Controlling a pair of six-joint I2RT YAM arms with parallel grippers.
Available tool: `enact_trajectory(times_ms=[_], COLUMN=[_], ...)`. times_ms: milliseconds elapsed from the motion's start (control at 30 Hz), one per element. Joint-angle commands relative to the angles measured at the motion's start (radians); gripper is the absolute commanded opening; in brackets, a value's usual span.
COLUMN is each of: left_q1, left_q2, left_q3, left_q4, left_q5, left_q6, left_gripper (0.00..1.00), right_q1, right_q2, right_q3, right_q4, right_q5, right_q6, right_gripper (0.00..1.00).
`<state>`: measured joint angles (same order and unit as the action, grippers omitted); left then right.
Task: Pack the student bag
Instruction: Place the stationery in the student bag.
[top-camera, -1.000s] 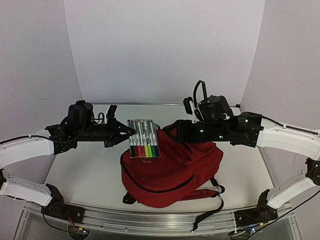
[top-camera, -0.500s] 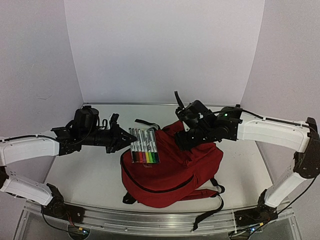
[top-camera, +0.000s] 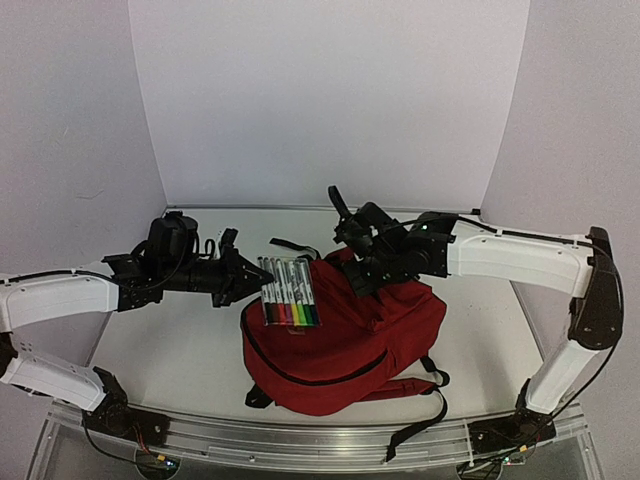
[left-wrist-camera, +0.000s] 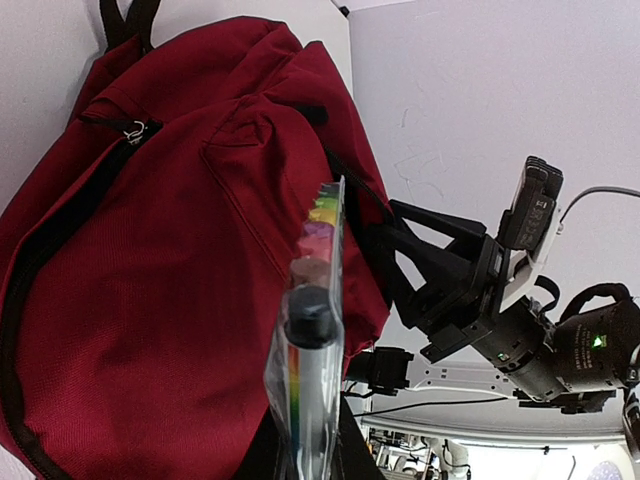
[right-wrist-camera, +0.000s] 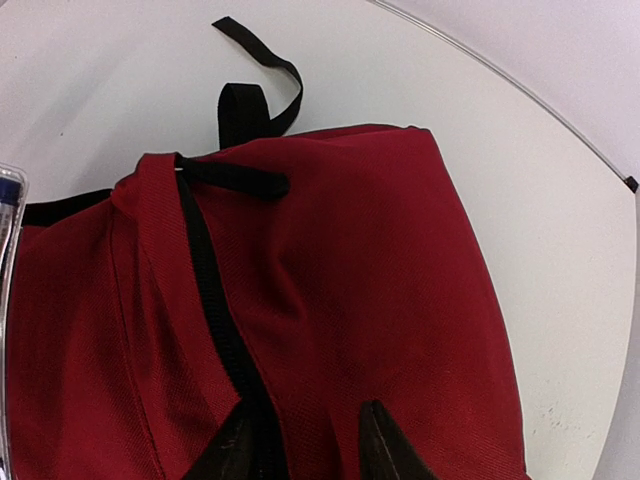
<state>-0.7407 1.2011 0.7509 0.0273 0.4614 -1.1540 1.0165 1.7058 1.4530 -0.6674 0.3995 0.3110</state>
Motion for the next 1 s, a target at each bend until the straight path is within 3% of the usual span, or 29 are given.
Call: enact_trajectory(times_ms=[0,267,967], left_q1=[-0.02,-0.095,-0.132], left_q2=[0.016,0.131,0.411], left_q3=[0.025,0.112,0.237], left_q4=[0.083,0.185,0.411], left_q5=[0.015,0.025,-0.043], left_q6=[-0.045,-0.089,-0.16], left_gripper=[0.0,0.0,0.0], right_q1=[0.001,0.002,0.005], right_q2=[-0.023,-0.108,-0.178], right_q3=[0.06,0.04,-0.009], right_q4=[0.008,0.039,0.08], right_q5=[0.073,0.029,-0.05], right_q6=[0.046,0.104,0.154], right_gripper=[0.11,0.0,0.0])
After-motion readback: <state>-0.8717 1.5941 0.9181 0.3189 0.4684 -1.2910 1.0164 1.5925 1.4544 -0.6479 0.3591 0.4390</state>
